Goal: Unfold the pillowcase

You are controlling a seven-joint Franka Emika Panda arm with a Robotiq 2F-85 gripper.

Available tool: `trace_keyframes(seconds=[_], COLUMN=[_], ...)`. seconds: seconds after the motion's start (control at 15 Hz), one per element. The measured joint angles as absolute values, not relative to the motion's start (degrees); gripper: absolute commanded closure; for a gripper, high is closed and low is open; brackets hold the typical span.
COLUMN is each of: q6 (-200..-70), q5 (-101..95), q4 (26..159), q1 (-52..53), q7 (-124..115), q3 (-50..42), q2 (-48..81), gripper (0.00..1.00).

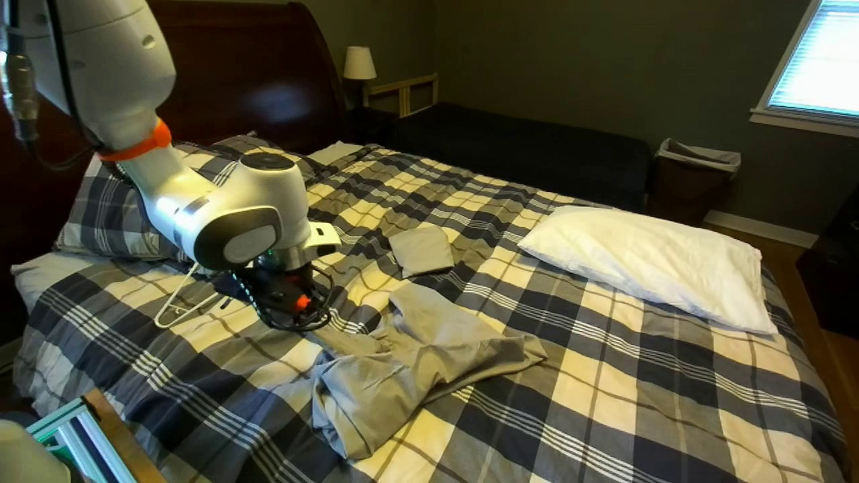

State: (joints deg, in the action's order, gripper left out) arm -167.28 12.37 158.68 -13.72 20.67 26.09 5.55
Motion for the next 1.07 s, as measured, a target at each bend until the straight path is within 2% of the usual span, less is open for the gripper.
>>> trace_keyframes(seconds=[0.33,0.6,1.0,1.07], q6=[-159.6,-152.6,-148.1,-146.2], q5=[33.8,41.7,50.6,53.5], q4=[156.8,156.7,155.9,155.7], q1=[-18.8,-18.4,-0.2,2.0], q7=[42.8,51.9,61.4,64.6], q3=[40.1,42.8,26.7,25.3], q2=[1.9,-1.9,1.1,1.7], gripper=[0.98,0.99,0.99,0.73])
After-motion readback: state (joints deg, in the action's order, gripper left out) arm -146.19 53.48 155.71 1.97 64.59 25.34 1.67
